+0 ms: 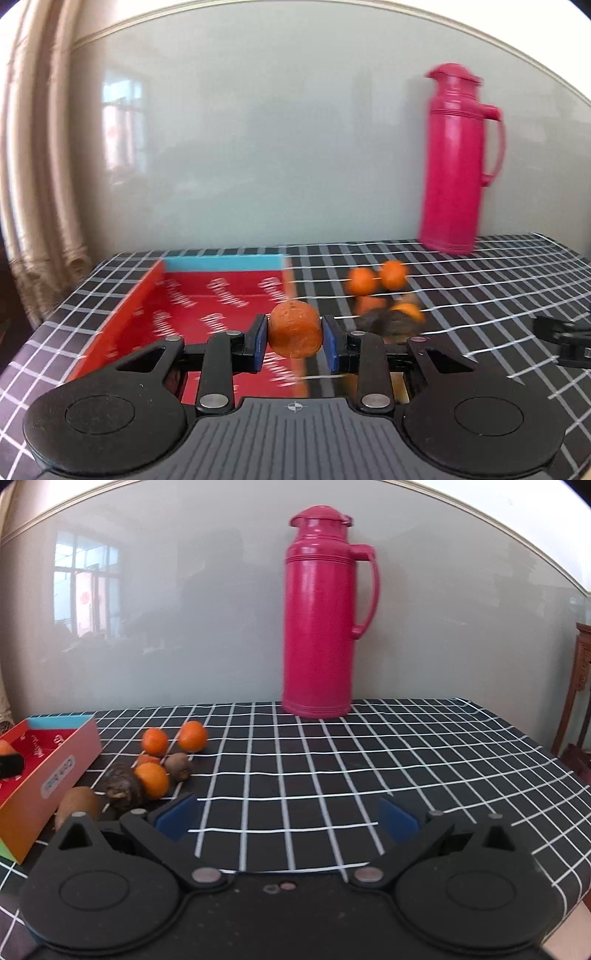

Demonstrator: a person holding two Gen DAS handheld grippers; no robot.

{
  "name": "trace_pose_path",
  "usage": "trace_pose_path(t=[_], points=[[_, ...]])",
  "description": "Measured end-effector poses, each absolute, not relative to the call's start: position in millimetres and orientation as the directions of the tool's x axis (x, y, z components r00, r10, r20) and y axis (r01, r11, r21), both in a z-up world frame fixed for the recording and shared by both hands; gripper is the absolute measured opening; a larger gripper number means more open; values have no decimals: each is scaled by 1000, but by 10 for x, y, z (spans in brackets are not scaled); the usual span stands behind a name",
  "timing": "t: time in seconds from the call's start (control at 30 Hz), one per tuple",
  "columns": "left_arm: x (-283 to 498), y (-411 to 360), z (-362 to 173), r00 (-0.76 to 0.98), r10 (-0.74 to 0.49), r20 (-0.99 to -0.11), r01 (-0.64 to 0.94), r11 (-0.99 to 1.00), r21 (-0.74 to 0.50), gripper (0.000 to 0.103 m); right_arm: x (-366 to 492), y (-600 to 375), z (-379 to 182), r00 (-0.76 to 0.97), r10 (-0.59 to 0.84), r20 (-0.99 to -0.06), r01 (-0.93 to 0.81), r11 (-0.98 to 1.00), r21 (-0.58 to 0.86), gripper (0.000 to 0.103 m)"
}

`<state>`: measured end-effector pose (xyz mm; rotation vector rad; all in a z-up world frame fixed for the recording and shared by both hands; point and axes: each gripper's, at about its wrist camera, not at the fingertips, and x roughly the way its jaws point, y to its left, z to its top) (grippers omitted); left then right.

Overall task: Organize fruits
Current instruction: 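Carry the carrot chunk into the red box and open the left tool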

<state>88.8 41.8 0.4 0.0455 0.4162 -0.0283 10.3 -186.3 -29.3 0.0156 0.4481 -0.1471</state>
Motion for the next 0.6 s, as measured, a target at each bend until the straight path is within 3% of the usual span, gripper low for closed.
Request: trace_pose_path(t=[0.37, 0.4, 0.43, 0.47, 0.5, 0.53, 0.6], points=[[918, 944, -111, 901, 82, -426, -85, 996, 13, 32, 196, -1503, -325, 895, -90, -437, 79, 996, -43, 103], [904, 958, -110, 902, 79, -424, -85, 996, 7, 39, 198, -1476, -327, 895, -88, -437, 74, 996, -48, 103], [881, 963, -104, 905, 77, -417, -85, 996, 0, 59, 203, -1454, -326, 896, -86, -435, 70, 996, -54, 103], [860, 968, -98, 910, 80, -406, -91, 996, -6, 72, 202, -1434, -326, 897, -84, -433, 66, 996, -58, 103], [828, 961, -74, 917, 87, -389, -98, 995, -9, 94, 203, -1417, -325, 898, -84, -432, 63, 996, -63, 103], [784, 954, -47, 928, 92, -361, -101, 995, -8, 103, 203, -1405, -323, 898, -83, -432, 60, 996, -66, 103], [702, 942, -7, 945, 102, -312, -107, 994, 1, 103, 196, -1390, -322, 900, -80, -429, 55, 996, -72, 103]])
